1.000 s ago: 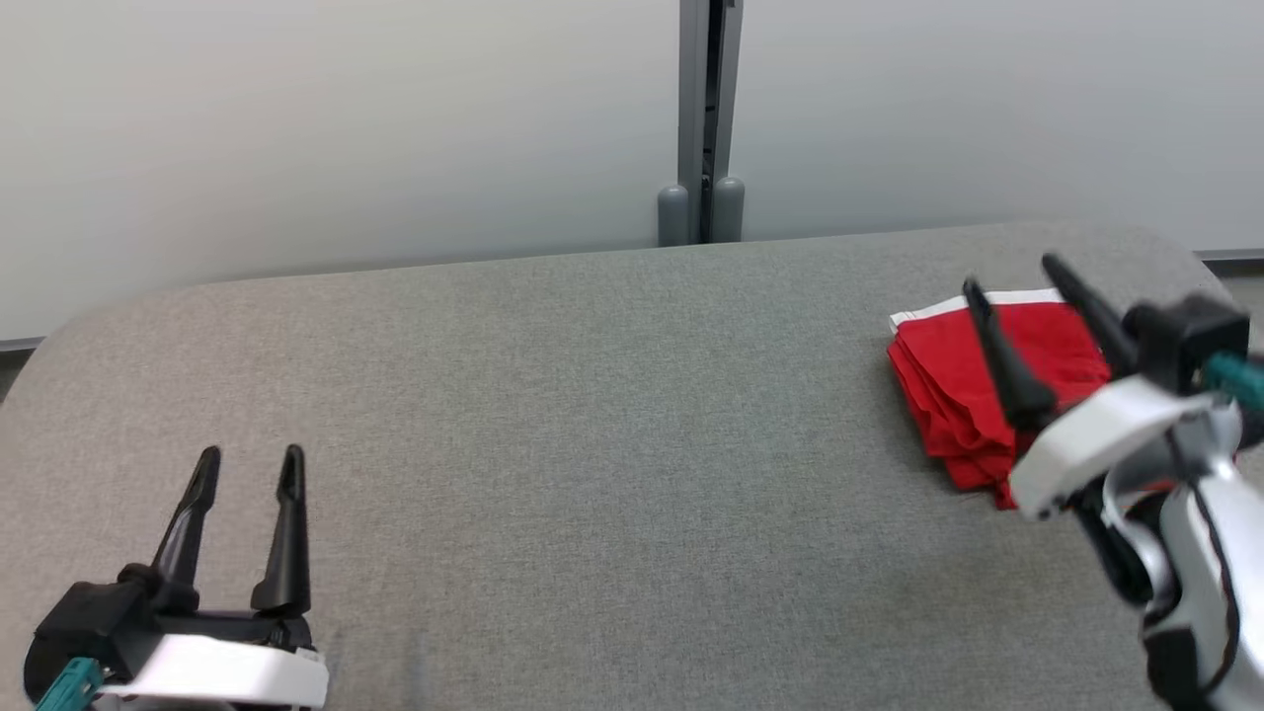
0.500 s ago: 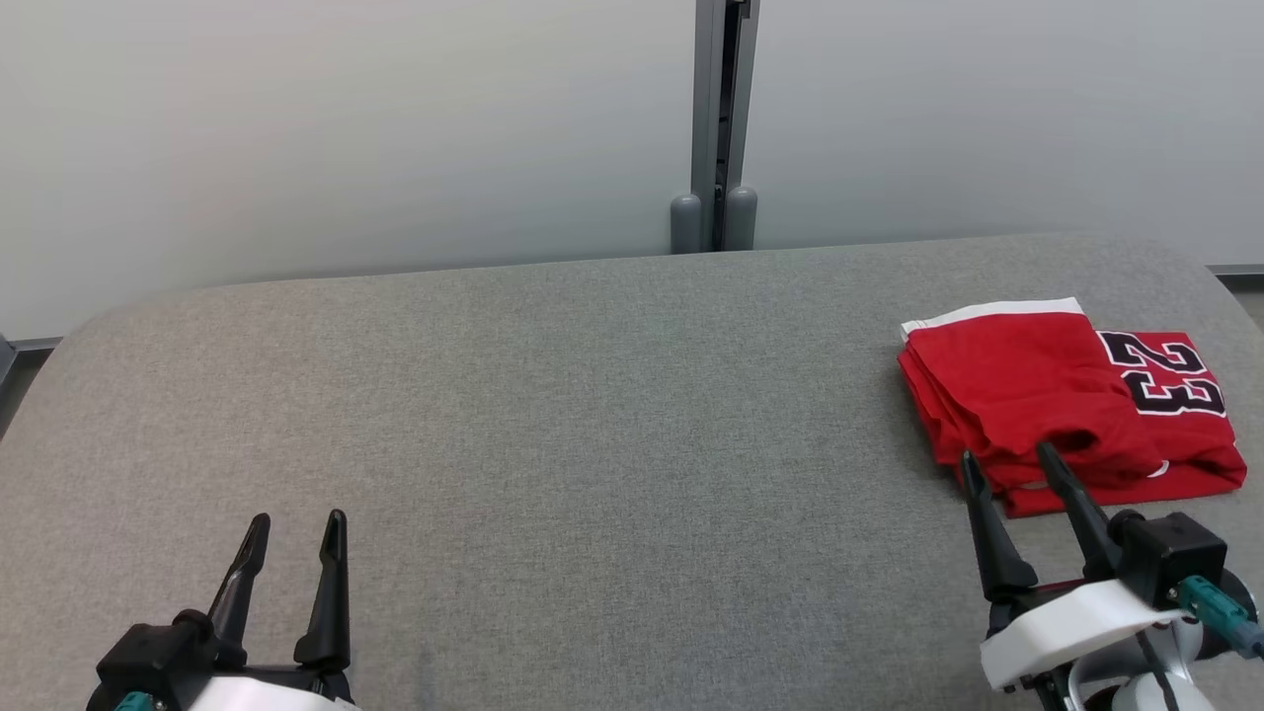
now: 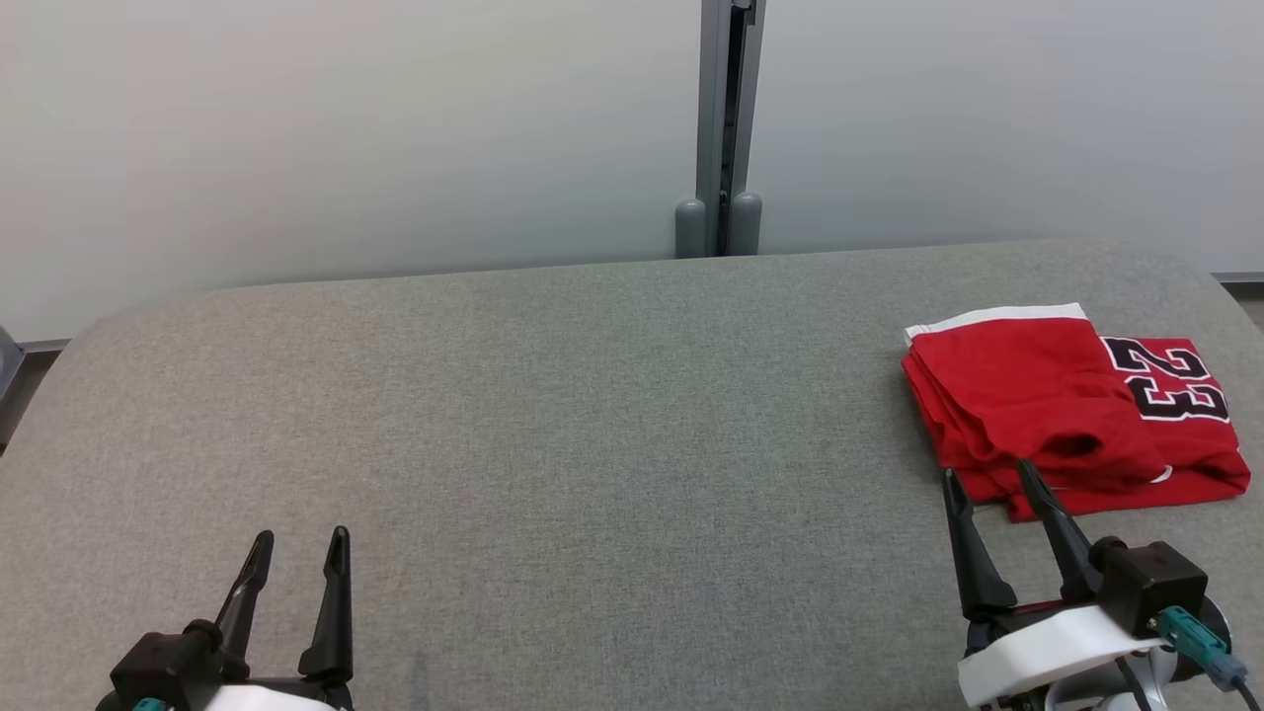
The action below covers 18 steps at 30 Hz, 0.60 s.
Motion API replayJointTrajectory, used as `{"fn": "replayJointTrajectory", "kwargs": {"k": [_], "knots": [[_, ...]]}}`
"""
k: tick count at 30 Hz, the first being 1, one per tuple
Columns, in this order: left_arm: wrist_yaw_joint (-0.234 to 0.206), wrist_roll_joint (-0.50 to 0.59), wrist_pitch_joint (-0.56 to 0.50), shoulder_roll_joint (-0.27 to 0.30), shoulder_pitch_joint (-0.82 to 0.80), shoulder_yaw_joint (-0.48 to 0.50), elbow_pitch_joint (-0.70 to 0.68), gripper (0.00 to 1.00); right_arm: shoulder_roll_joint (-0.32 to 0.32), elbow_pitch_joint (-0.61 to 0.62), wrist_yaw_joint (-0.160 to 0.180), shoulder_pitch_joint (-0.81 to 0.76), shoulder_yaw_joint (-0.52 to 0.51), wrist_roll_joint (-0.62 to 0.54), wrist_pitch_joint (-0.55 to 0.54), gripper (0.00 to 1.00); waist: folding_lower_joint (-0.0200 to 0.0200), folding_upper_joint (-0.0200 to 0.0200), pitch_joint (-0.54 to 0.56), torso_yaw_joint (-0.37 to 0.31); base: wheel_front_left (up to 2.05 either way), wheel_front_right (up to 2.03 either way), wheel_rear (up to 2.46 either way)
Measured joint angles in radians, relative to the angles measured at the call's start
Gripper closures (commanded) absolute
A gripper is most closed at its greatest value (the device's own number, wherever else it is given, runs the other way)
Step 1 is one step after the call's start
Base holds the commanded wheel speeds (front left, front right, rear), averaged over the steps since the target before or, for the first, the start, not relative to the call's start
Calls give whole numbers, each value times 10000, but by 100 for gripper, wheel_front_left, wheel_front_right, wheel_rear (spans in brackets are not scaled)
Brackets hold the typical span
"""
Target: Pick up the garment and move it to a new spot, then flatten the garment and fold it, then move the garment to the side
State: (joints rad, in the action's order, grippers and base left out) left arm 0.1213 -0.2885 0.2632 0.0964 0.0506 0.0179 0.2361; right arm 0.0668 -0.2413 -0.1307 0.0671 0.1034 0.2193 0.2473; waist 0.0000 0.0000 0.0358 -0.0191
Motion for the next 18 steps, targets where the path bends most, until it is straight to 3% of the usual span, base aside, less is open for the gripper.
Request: {"fn": "replayJointTrajectory", "kwargs": {"k": [18], "knots": [[71, 272, 2, -79, -99, 136, 0, 0, -144, -100, 0, 47, -59, -19, 100, 0, 0, 0, -3, 90, 0, 0, 0]]}}
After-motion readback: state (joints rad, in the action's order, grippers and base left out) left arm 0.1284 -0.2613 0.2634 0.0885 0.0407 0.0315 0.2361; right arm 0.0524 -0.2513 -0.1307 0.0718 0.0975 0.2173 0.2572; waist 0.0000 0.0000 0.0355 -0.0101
